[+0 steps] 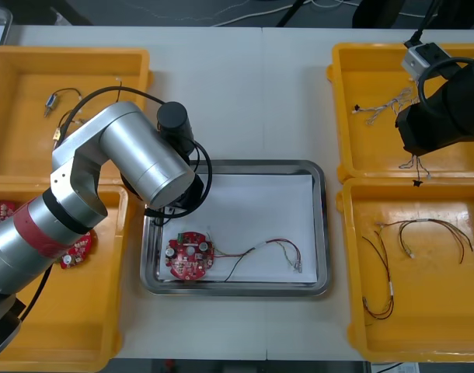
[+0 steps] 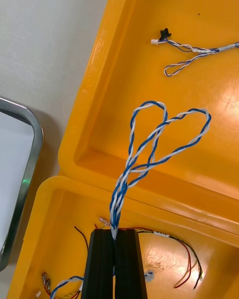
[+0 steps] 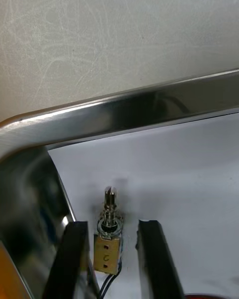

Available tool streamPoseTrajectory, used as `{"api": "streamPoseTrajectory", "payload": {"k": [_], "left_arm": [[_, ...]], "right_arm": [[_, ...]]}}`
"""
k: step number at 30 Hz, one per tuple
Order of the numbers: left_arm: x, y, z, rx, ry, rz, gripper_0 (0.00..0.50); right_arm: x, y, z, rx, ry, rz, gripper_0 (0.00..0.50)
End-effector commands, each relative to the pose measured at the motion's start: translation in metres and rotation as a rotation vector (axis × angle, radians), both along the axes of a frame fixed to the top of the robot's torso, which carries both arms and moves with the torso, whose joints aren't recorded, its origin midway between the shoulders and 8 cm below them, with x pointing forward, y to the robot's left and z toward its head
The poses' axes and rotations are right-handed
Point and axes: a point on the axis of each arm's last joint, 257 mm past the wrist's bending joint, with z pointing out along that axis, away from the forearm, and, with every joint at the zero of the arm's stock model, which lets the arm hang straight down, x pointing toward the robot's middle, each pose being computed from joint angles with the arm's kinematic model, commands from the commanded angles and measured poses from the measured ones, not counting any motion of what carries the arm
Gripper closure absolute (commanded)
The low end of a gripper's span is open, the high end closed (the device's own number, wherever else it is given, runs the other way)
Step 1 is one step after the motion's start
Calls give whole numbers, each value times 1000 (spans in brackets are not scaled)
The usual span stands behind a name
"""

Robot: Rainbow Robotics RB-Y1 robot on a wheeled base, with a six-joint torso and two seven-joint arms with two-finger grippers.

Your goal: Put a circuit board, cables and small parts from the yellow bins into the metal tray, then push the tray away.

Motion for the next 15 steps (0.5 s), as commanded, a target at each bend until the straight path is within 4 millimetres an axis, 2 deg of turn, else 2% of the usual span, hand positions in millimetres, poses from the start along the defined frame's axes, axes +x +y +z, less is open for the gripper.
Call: {"api": "streamPoseTrajectory", "payload": {"k": [1,2,8,15], "left_arm": [[-3,-12,-4,-49,-10,36,18],[-3,-12,-4,-49,-10,36,0],[-3,-19,9,-101,-8,29,0],[-9,-24,39,-135,-7,17,0]], "right_arm": [[-1,4,11,29,-31,-3,500],[-1,4,11,29,-31,-3,500],[-1,4,11,29,-31,-3,500],[-1,4,11,29,-31,-3,500]]}}
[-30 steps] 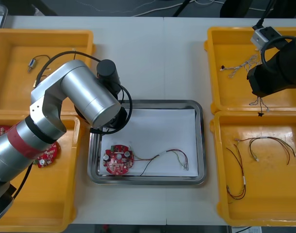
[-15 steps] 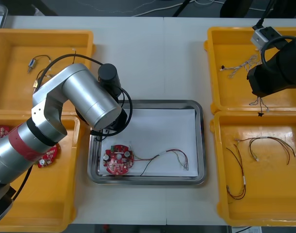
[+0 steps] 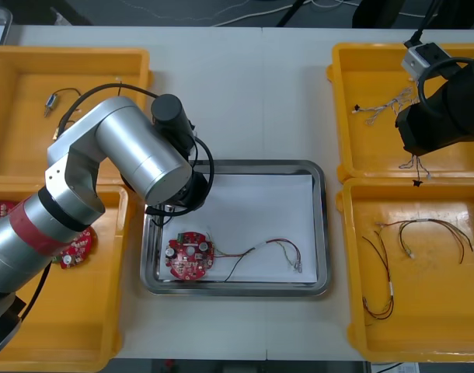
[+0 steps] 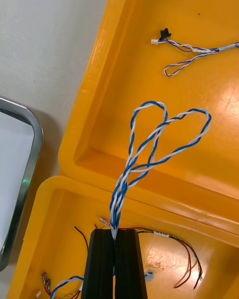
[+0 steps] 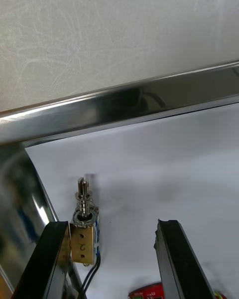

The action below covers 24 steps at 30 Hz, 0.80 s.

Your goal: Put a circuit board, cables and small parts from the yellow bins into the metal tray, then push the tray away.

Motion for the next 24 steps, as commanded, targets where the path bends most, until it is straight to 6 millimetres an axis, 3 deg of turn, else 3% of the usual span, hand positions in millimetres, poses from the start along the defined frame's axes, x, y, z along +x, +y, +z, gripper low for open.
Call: {"api": "streamPoseTrajectory", "payload": {"k": [1,10,11,13,18,24], "left_arm": [[-4,-10,37,-77,-28,38,0],[-5,8,85,-89,-43,45,0],[-4,14,91,-83,-50,54,0],[-2,21,99,-85,-60,62,0],[7,44,119,-71,-95,64,0],[20,84,139,-4,-132,33,0]], "right_arm": [[-1,4,11,29,-31,-3,500],[-1,4,11,29,-31,-3,500],[-7,7,-3,32,6,8,500],[-9,11,-6,40,18,16,500],[-16,23,-2,58,40,71,500],[-23,41,-3,16,52,163,500]]}}
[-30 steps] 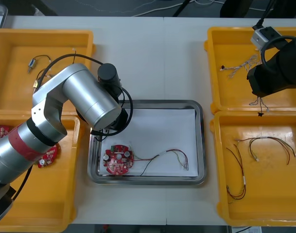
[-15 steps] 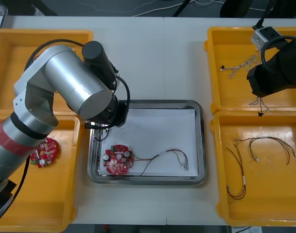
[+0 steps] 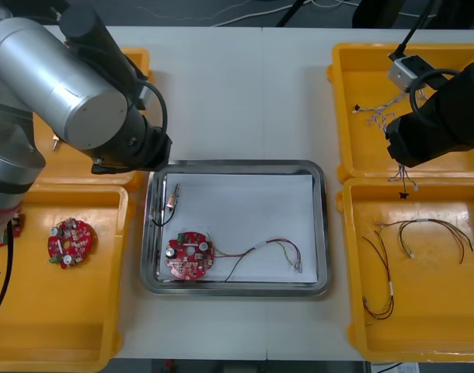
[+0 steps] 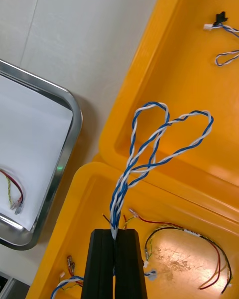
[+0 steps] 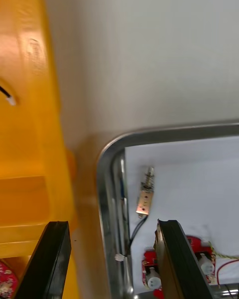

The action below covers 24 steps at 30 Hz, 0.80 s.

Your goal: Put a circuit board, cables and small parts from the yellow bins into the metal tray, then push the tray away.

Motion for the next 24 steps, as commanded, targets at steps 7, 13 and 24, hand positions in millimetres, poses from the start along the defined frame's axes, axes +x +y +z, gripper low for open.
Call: {"api": "streamPoseTrajectory", "payload": {"k": [7,13,24], "left_arm": [[28,70,60,96,-87,-67,0],[36,101,62,109,-73,-51,0],[57,150,67,108,-89,-42,0]], "right_arm": [[-13,43,-2,-158,-32,205,500],[-18,76,-15,-198,-59,337,500],[-17,129,-36,-333,-150,697,500]]}}
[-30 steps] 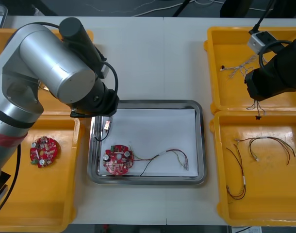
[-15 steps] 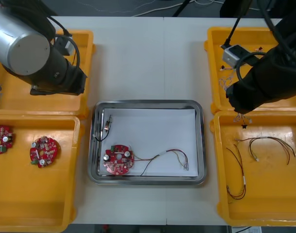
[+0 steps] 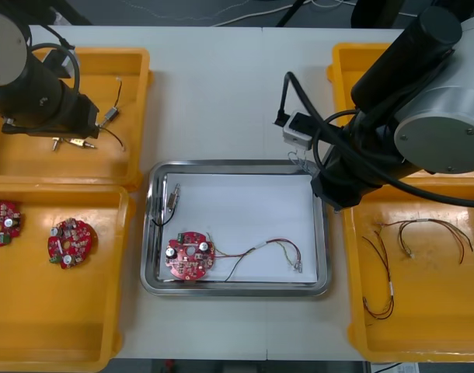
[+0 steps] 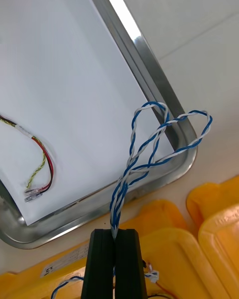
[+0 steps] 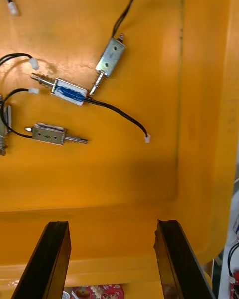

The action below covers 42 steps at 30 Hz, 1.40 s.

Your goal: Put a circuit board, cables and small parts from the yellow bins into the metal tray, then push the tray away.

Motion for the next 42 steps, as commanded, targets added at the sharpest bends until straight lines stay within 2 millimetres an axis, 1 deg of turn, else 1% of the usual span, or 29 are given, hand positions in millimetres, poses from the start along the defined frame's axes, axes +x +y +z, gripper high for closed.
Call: {"api": "streamPoseTrajectory", "payload": {"k": [1,2,4,6,12,15,18,22,25,27,31,38,42], "left_arm": [[18,36,40,88,-86,-65,0],[19,40,41,89,-89,-58,0],[20,47,43,98,-93,-50,0],[23,55,46,114,-106,-38,0],[30,72,49,132,-126,-6,0],[35,78,50,129,-139,-13,0],[38,84,49,122,-146,-13,0],[41,87,50,141,-154,-45,0],[45,91,49,155,-161,-88,0],[46,93,48,171,-161,-120,0],[46,93,46,199,-155,-182,0],[48,96,37,227,-143,-254,0],[50,99,28,209,-145,-266,0]], "right_arm": [[6,29,9,-47,-71,161,500],[7,37,6,-58,-80,199,500],[11,46,2,-72,-90,244,500],[17,59,-3,-87,-104,297,500],[34,82,-17,-126,-121,405,500],[38,90,-27,-151,-117,456,500],[38,96,-36,-174,-110,502,500],[38,100,-47,-195,-117,535,500],[38,104,-59,-203,-122,553,500],[40,105,-69,-213,-129,563,500],[42,104,-80,-226,-130,575,500],[40,101,-90,-245,-118,583,500],[39,99,-93,-252,-115,586,500]]}}
